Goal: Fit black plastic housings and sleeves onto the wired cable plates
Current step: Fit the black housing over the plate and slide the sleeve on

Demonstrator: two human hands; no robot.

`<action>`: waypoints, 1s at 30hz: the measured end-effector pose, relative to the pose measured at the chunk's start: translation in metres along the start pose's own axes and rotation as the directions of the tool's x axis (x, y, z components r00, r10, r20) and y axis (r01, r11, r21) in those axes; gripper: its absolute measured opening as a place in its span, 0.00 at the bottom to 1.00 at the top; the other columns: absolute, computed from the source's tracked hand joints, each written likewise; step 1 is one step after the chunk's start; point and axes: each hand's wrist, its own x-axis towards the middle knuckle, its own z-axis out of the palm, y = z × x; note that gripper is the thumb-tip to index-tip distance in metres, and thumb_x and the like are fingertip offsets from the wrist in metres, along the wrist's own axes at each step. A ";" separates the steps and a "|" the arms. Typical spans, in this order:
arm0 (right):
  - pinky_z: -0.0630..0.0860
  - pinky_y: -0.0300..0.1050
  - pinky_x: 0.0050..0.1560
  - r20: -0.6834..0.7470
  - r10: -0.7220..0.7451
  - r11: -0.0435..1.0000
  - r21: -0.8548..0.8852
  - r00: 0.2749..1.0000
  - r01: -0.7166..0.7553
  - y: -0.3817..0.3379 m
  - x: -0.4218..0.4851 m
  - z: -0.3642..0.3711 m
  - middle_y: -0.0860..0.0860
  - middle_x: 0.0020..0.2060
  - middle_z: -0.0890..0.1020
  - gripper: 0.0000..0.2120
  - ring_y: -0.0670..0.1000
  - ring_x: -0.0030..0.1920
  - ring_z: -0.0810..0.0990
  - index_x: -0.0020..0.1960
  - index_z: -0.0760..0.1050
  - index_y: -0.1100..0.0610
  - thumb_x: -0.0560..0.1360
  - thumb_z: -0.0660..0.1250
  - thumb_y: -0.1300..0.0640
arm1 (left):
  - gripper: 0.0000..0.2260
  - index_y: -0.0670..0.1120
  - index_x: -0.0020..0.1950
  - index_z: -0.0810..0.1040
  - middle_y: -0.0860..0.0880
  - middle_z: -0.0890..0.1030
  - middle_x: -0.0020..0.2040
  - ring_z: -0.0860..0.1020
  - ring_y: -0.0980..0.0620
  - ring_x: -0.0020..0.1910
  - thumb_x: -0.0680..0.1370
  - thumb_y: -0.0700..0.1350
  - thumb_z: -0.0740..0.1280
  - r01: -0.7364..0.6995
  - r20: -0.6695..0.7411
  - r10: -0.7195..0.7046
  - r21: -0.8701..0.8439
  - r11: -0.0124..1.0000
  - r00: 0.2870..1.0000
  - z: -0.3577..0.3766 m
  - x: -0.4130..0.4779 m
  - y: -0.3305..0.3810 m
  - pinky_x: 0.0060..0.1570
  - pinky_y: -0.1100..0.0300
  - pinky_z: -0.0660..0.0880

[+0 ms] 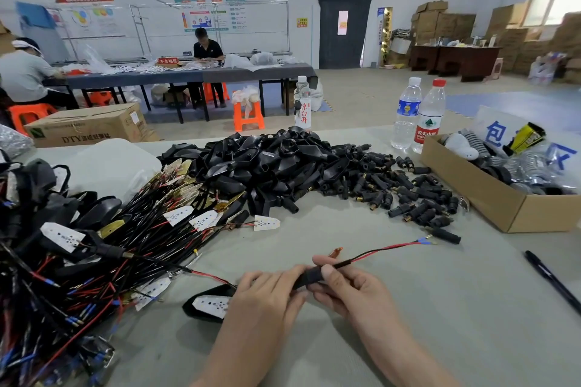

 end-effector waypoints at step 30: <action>0.79 0.36 0.32 -0.545 -0.222 0.946 0.082 0.809 0.315 -0.036 0.009 -0.056 0.51 0.41 0.85 0.12 0.44 0.31 0.81 0.49 0.78 0.54 0.84 0.57 0.52 | 0.13 0.55 0.50 0.83 0.57 0.81 0.43 0.79 0.51 0.44 0.78 0.57 0.60 0.245 0.158 -0.245 0.019 0.969 0.957 -0.009 -0.008 -0.017 0.56 0.49 0.74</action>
